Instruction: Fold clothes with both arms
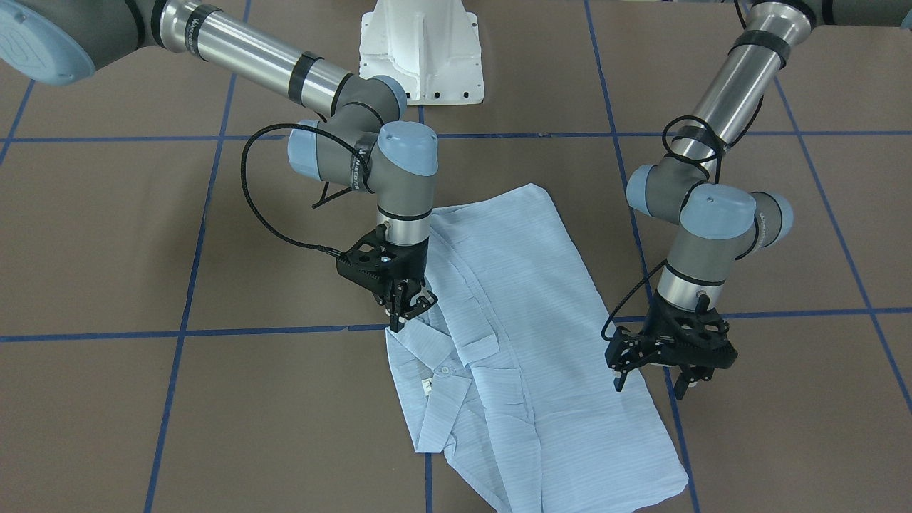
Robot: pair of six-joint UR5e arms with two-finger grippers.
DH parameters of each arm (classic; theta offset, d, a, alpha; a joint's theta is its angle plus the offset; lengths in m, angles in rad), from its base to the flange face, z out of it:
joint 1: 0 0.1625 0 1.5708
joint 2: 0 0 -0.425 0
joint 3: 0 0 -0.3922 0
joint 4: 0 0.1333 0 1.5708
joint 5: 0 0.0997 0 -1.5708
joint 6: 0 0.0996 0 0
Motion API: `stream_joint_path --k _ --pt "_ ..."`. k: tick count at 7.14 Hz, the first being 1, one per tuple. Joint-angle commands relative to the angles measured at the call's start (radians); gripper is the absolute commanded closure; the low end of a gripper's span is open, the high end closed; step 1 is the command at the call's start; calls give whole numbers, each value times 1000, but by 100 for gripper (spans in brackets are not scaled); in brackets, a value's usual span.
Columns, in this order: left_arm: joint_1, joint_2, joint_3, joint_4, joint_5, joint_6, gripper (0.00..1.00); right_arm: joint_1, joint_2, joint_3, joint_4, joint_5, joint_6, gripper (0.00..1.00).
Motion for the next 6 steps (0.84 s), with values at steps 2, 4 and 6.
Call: stream_joint_path --k 2,4,6 --pt "1 1 -2 0 0 0 0 0 -80 120 -9 6 -6 100" --pt "1 1 -2 0 0 0 0 -30 -261 345 -35 -4 -6 100" --pt "1 1 -2 0 0 0 0 -87 -404 576 -121 -17 -6 100"
